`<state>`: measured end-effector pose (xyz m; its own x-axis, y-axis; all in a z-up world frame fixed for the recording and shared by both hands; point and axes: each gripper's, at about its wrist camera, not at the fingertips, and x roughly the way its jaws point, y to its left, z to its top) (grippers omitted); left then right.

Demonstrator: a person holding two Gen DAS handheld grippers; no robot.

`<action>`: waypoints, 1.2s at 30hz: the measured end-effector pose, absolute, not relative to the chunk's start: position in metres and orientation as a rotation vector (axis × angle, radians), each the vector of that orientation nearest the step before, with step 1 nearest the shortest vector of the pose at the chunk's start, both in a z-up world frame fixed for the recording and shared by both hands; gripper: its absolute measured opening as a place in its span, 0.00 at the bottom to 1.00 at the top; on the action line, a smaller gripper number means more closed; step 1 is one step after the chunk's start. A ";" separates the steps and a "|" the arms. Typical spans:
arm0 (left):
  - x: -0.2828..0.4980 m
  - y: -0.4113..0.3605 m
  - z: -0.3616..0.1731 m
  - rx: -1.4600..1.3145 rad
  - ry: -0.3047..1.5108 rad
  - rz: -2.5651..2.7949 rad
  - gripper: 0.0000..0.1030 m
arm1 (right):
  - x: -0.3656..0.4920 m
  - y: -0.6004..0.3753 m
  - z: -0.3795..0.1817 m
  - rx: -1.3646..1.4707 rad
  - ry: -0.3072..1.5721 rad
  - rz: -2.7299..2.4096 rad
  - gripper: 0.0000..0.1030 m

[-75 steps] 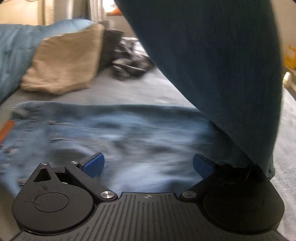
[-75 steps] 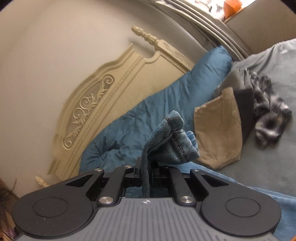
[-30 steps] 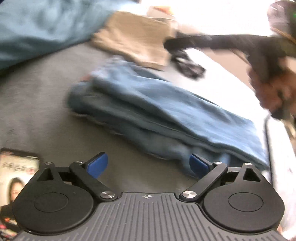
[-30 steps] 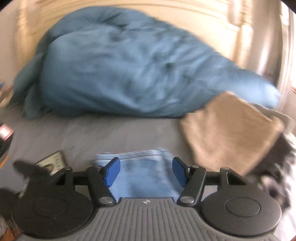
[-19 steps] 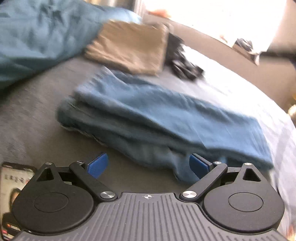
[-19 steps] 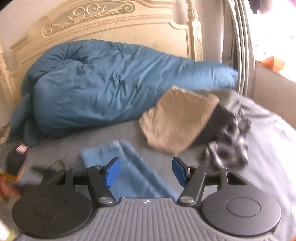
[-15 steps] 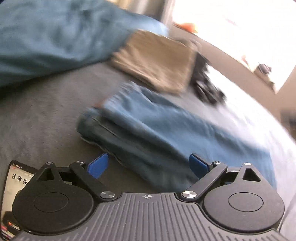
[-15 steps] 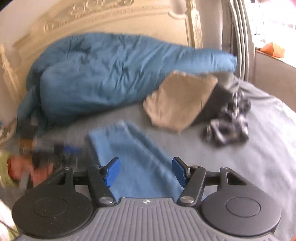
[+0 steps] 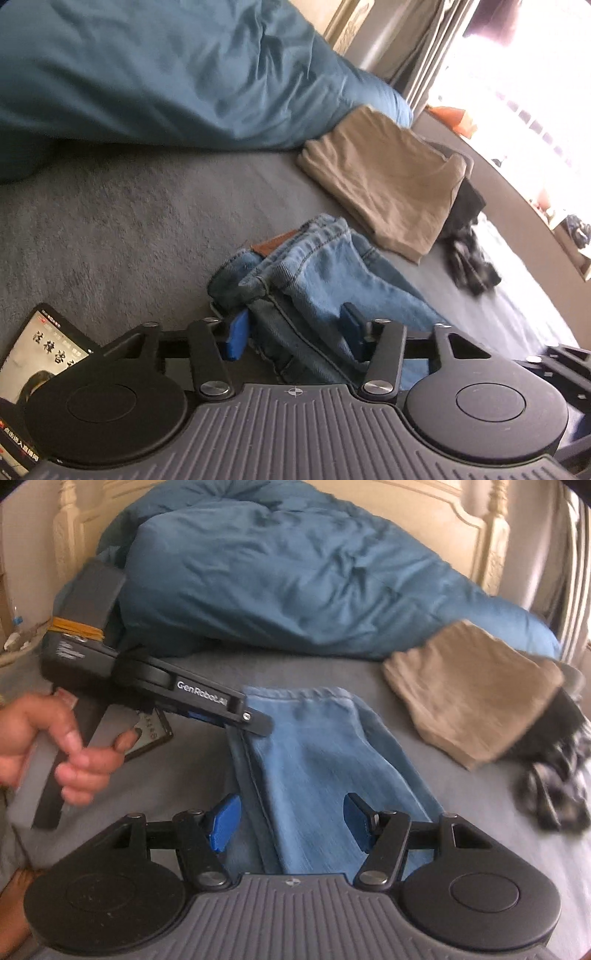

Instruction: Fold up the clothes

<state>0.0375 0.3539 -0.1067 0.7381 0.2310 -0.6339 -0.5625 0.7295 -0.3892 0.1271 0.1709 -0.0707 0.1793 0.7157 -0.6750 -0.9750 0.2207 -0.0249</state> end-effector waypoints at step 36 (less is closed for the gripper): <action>0.051 0.374 -0.118 -0.618 0.456 0.329 0.05 | 0.114 0.239 -0.111 -0.503 0.565 1.139 0.09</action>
